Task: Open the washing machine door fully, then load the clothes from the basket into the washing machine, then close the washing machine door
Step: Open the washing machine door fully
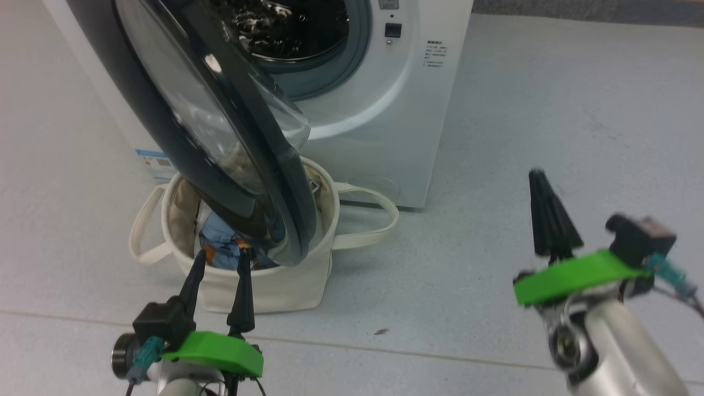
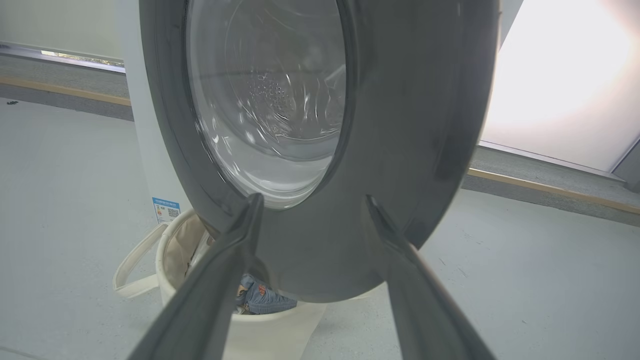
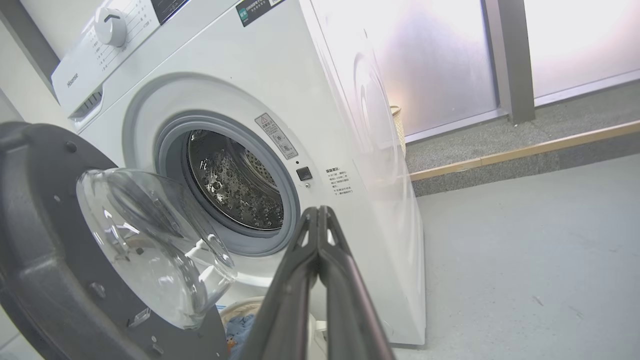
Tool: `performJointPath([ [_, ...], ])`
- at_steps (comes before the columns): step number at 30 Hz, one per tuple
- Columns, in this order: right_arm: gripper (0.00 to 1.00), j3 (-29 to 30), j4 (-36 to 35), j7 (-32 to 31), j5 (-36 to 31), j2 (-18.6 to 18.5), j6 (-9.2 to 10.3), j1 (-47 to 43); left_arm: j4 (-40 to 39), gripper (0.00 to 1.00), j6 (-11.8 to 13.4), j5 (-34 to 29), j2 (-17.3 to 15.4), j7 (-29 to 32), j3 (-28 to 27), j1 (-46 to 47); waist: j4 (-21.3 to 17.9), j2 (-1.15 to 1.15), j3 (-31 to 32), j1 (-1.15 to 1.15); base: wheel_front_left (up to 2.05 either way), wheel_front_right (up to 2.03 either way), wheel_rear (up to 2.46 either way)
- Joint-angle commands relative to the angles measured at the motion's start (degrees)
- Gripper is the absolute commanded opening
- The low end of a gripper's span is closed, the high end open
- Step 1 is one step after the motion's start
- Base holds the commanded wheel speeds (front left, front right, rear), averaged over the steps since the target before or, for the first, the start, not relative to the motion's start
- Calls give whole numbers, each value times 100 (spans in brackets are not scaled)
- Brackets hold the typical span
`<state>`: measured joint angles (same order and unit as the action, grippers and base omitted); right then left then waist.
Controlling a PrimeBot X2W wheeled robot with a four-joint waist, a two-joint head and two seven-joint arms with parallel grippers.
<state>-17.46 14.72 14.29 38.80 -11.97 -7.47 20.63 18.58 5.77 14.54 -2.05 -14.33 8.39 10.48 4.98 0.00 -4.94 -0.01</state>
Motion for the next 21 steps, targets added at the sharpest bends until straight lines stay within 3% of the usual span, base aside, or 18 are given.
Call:
performJointPath([
  [1, 0, 44, -392, 69, -593, 130, -2, -274, -211, 100, -18, -52, -83, -67, -208, 46, -83, 0, 99, 1, 0, 0, 0],
  [5, 0, 445, -712, 70, -1620, 420, -2, -973, -217, 100, -48, -101, -83, -67, -250, -44, -153, 0, 175, 1, 0, 0, 0],
  [9, 0, 476, -673, 70, -2120, 572, -2, -1264, -216, 100, -70, -146, -83, -67, -298, -73, -193, 0, 195, 1, 0, 0, 0],
  [10, 21, 507, -673, 70, -2267, 599, -2, -1296, -215, 100, -70, -157, -83, -67, -315, -78, -205, 0, 197, 1, 0, 0, 0],
  [11, 83, 559, -685, 70, -2391, 638, -2, -1329, -213, 100, -64, -172, -83, -67, -334, -82, -216, 0, 198, 1, 0, 0, 0],
  [12, 100, 616, -673, 70, -2474, 681, -2, -1364, -211, 100, -60, -184, -83, -67, -348, -84, -226, 0, 200, 1, 0, 0, 0],
  [21, 100, 906, -464, 71, -2800, 871, -2, -1398, -207, 100, -88, -202, -83, -67, -349, -45, -220, 0, 156, 1, 0, 0, 0],
])
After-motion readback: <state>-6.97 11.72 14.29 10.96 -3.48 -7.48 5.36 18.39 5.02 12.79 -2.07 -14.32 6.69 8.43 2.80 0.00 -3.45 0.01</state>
